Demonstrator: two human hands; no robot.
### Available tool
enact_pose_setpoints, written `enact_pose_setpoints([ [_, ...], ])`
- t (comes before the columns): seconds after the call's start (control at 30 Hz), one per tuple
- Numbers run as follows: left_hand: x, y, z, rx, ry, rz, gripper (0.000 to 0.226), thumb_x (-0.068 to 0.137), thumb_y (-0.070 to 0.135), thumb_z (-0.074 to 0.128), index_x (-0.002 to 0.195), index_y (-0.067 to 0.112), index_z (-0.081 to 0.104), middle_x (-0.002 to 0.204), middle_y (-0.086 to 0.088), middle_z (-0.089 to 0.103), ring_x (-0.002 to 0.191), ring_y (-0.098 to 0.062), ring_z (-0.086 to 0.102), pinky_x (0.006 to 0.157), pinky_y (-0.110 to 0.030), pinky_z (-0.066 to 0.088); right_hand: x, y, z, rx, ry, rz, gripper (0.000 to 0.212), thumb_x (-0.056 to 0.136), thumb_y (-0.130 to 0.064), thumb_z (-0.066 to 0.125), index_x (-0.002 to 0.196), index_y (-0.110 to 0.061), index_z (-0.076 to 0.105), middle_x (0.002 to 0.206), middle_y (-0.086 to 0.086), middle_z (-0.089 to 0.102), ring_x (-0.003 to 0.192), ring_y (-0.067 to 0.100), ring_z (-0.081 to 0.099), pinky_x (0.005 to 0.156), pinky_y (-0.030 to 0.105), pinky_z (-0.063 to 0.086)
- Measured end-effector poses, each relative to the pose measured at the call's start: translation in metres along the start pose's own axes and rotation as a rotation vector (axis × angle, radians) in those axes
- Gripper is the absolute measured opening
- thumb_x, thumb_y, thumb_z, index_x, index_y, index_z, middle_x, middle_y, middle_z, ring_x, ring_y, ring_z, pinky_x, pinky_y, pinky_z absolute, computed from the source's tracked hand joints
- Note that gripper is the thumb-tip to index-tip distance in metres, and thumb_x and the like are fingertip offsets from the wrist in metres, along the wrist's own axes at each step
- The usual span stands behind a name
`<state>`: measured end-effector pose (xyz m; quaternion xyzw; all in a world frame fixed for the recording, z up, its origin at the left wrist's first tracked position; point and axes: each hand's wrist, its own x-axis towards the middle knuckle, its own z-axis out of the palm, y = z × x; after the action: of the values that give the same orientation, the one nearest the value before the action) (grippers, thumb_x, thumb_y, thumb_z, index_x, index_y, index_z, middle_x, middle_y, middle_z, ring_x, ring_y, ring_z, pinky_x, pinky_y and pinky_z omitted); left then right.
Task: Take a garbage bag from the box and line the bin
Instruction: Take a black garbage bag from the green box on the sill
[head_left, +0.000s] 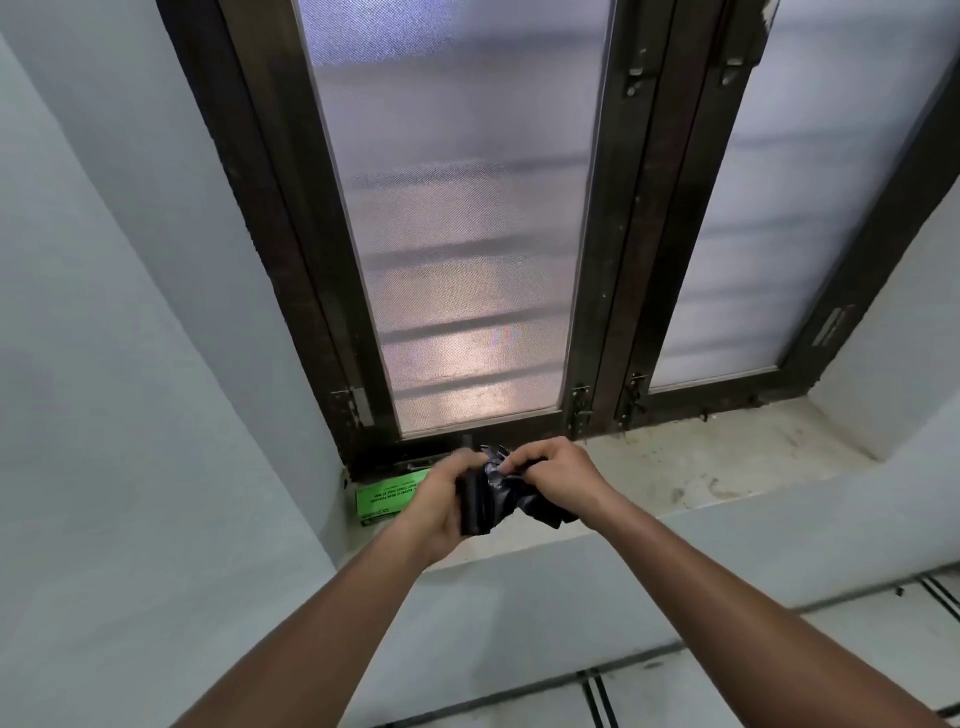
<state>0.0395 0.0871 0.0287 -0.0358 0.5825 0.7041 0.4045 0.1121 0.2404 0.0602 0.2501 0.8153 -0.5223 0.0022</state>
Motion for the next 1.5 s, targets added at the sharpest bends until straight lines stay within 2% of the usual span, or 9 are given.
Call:
enact_pose_setpoints([
  [0.17, -0.003, -0.001, 0.0, 0.041, 0.022, 0.017, 0.041, 0.093, 0.008, 0.06, 0.131, -0.005, 0.057, 0.109, -0.025, 0.071, 0.088, -0.039, 0.074, 0.069, -0.04, 0.062, 0.003, 0.006, -0.001, 0.004, 0.11, -0.005, 0.007, 0.077, -0.027, 0.077, 0.077, -0.022, 0.081, 0.076, -0.007, 0.076, 0.077, 0.012, 0.072, 0.067, 0.024, 0.057],
  [0.23, -0.004, -0.001, -0.001, 0.03, 0.019, 0.034, 0.043, 0.093, 0.006, 0.062, 0.133, -0.007, 0.053, 0.109, -0.027, 0.066, 0.094, -0.042, 0.07, 0.071, -0.045, 0.062, 0.004, 0.01, 0.0, -0.002, 0.13, -0.026, 0.022, 0.07, -0.037, 0.086, 0.077, -0.019, 0.076, 0.076, -0.004, 0.076, 0.075, 0.012, 0.073, 0.068, 0.03, 0.059],
  [0.5, -0.006, -0.001, 0.002, 0.075, -0.001, 0.018, 0.037, 0.089, 0.001, 0.063, 0.125, -0.007, 0.063, 0.115, -0.033, 0.07, 0.107, -0.045, 0.07, 0.095, -0.058, 0.057, 0.003, 0.016, 0.002, -0.14, 0.211, -0.12, 0.023, 0.07, -0.029, 0.086, 0.091, -0.024, 0.076, 0.084, -0.009, 0.071, 0.08, 0.008, 0.067, 0.062, 0.011, 0.046],
  [0.67, -0.006, -0.002, 0.005, 0.068, -0.006, 0.052, 0.026, 0.088, 0.002, 0.063, 0.113, 0.003, 0.067, 0.106, -0.023, 0.072, 0.102, -0.038, 0.07, 0.08, -0.042, 0.06, 0.007, 0.017, 0.005, -0.018, 0.228, -0.039, 0.007, 0.07, -0.025, 0.083, 0.072, -0.021, 0.078, 0.073, -0.003, 0.074, 0.073, 0.012, 0.072, 0.067, 0.028, 0.061],
  [0.97, -0.006, -0.01, 0.001, -0.021, -0.027, 0.142, 0.015, 0.095, 0.003, 0.059, 0.094, 0.017, 0.064, 0.093, -0.013, 0.069, 0.093, -0.031, 0.064, 0.075, -0.043, 0.055, 0.007, 0.013, 0.002, 0.282, 0.052, 0.241, 0.011, 0.07, -0.014, 0.078, 0.068, -0.004, 0.074, 0.073, 0.019, 0.074, 0.056, 0.032, 0.071, 0.053, 0.04, 0.061],
  [1.17, -0.008, -0.001, -0.003, 0.244, 0.013, 0.206, 0.019, 0.1, 0.015, 0.062, 0.117, 0.022, 0.067, 0.12, -0.016, 0.073, 0.11, -0.035, 0.07, 0.091, -0.055, 0.06, 0.002, 0.022, -0.008, 0.224, -0.293, 0.114, 0.027, 0.087, -0.019, 0.079, 0.099, 0.0, 0.065, 0.089, 0.02, 0.075, 0.074, 0.033, 0.073, 0.063, 0.039, 0.059],
  [1.3, -0.009, 0.002, 0.001, 0.423, 0.022, 0.199, 0.019, 0.099, 0.025, 0.065, 0.113, 0.038, 0.067, 0.116, -0.007, 0.074, 0.104, -0.031, 0.073, 0.082, -0.054, 0.063, 0.004, 0.019, -0.001, -0.013, -0.131, 0.089, 0.013, 0.084, -0.014, 0.077, 0.096, -0.021, 0.074, 0.095, 0.01, 0.076, 0.084, 0.026, 0.077, 0.07, 0.041, 0.065],
  [1.4, -0.008, -0.002, 0.007, 0.289, 0.063, 0.231, 0.017, 0.1, 0.021, 0.064, 0.116, 0.025, 0.064, 0.116, -0.016, 0.073, 0.102, -0.036, 0.074, 0.077, -0.058, 0.063, 0.001, 0.013, 0.005, 0.102, -0.014, 0.09, 0.021, 0.09, -0.009, 0.069, 0.09, -0.026, 0.082, 0.091, 0.002, 0.078, 0.083, 0.02, 0.075, 0.06, 0.025, 0.059],
  [1.5, -0.005, -0.005, 0.014, 0.075, 0.163, 0.264, 0.009, 0.102, 0.016, 0.06, 0.11, 0.017, 0.062, 0.112, -0.022, 0.072, 0.098, -0.041, 0.073, 0.07, -0.061, 0.062, 0.002, 0.01, 0.01, 0.358, 0.084, 0.199, 0.028, 0.086, 0.003, 0.064, 0.083, -0.018, 0.084, 0.091, 0.009, 0.078, 0.077, 0.028, 0.074, 0.053, 0.028, 0.056],
])
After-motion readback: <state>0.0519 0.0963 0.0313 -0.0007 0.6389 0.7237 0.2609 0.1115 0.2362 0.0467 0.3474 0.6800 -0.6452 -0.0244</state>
